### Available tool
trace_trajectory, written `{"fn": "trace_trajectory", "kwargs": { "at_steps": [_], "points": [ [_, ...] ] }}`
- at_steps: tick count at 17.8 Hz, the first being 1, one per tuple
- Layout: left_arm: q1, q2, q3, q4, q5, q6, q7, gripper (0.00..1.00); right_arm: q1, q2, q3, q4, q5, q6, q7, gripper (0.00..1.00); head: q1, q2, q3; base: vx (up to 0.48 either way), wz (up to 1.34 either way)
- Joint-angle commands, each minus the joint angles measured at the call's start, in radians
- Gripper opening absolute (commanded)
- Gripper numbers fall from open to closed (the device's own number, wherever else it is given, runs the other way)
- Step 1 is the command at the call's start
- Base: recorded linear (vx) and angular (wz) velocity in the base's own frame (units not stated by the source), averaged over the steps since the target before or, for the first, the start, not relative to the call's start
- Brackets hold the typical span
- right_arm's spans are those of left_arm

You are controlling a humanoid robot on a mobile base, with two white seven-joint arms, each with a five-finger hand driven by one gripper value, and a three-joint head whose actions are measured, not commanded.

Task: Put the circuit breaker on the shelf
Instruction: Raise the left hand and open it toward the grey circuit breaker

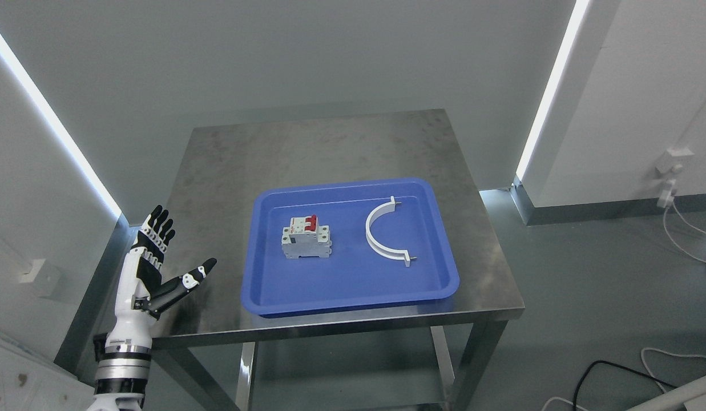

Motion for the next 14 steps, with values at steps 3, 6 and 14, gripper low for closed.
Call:
{"fn": "trace_trajectory", "kwargs": {
  "at_steps": [3,6,14],
  "points": [
    [-0.023,0.038,-0.029,-0.042,0.000,0.003,-0.035,1.00,0.001,-0.017,0.000,0.000,0.000,0.000,0.001,1.00,0.0000,0.000,0.000,0.000,0.00],
    [-0.075,0.057,-0.058,-0.042,0.000,0.003,-0.156,1.00,-0.001,-0.017,0.000,0.000,0.000,0.000,0.001,1.00,0.0000,0.000,0.000,0.000,0.00],
    [-0.163,0.196,-0.261,-0.036,-0.196,0.150,-0.227,1.00,-0.001,-0.017,0.000,0.000,0.000,0.000,0.001,1.00,0.0000,0.000,0.000,0.000,0.00]
  ]
}}
